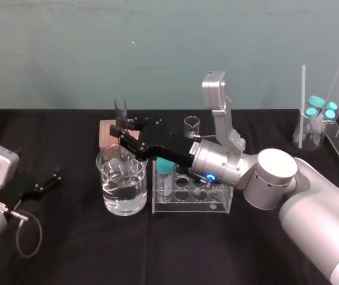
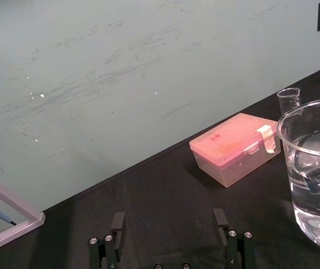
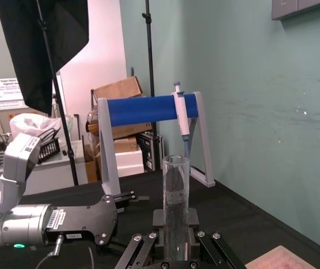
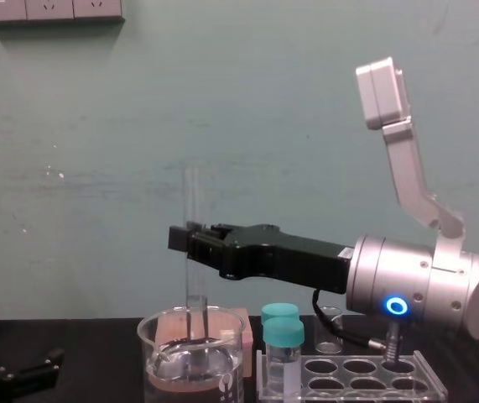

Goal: Hold the test tube with one hand and immerse one end into the beaker, then return it to the test tube rack.

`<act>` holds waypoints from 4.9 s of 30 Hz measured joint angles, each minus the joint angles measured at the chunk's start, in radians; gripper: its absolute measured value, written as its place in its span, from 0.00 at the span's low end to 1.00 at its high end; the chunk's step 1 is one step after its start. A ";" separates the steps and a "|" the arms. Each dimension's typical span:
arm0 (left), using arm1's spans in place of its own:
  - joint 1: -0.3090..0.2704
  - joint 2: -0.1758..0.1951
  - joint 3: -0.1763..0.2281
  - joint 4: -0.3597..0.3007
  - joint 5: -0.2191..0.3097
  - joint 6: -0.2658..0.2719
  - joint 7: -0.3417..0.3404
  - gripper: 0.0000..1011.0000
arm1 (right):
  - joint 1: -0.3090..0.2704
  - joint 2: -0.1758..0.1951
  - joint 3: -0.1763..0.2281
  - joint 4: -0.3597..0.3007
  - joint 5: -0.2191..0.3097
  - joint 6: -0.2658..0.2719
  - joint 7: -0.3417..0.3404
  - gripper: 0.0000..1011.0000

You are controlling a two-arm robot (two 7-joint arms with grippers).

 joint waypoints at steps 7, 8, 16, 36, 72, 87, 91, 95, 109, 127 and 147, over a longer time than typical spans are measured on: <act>0.000 0.000 0.000 0.000 0.000 0.000 0.000 0.99 | 0.012 -0.017 0.000 0.038 -0.014 -0.010 0.007 0.22; 0.000 0.000 0.000 0.000 0.000 0.000 0.000 0.99 | 0.013 -0.020 0.000 0.043 -0.016 -0.010 0.008 0.23; 0.000 0.000 0.000 0.000 0.000 0.000 0.000 0.99 | 0.019 -0.029 0.005 0.062 -0.023 -0.011 0.013 0.22; 0.000 0.000 0.000 0.000 0.000 0.000 0.000 0.99 | 0.020 -0.029 0.017 0.068 -0.035 -0.007 0.016 0.23; 0.000 0.000 0.000 0.000 0.000 0.000 0.000 0.99 | 0.022 -0.031 0.021 0.076 -0.040 -0.006 0.023 0.23; 0.000 0.000 0.000 0.000 0.000 0.000 0.000 0.99 | 0.018 -0.029 0.021 0.069 -0.038 -0.002 0.022 0.22; 0.000 0.000 0.000 0.000 0.000 0.000 0.000 0.99 | 0.018 -0.028 0.021 0.066 -0.038 -0.001 0.022 0.23; 0.000 0.000 0.000 0.000 0.000 0.000 0.000 0.99 | 0.015 -0.027 0.022 0.061 -0.037 0.000 0.022 0.23; 0.000 0.000 0.000 0.000 0.000 0.000 0.000 0.99 | 0.009 -0.020 0.021 0.048 -0.035 0.004 0.017 0.23; 0.000 0.000 0.000 0.000 0.000 0.000 0.000 0.99 | 0.006 -0.017 0.021 0.044 -0.032 0.004 0.015 0.22; 0.000 0.000 0.000 0.000 0.000 0.000 0.000 0.99 | 0.005 -0.016 0.020 0.039 -0.032 0.004 0.011 0.23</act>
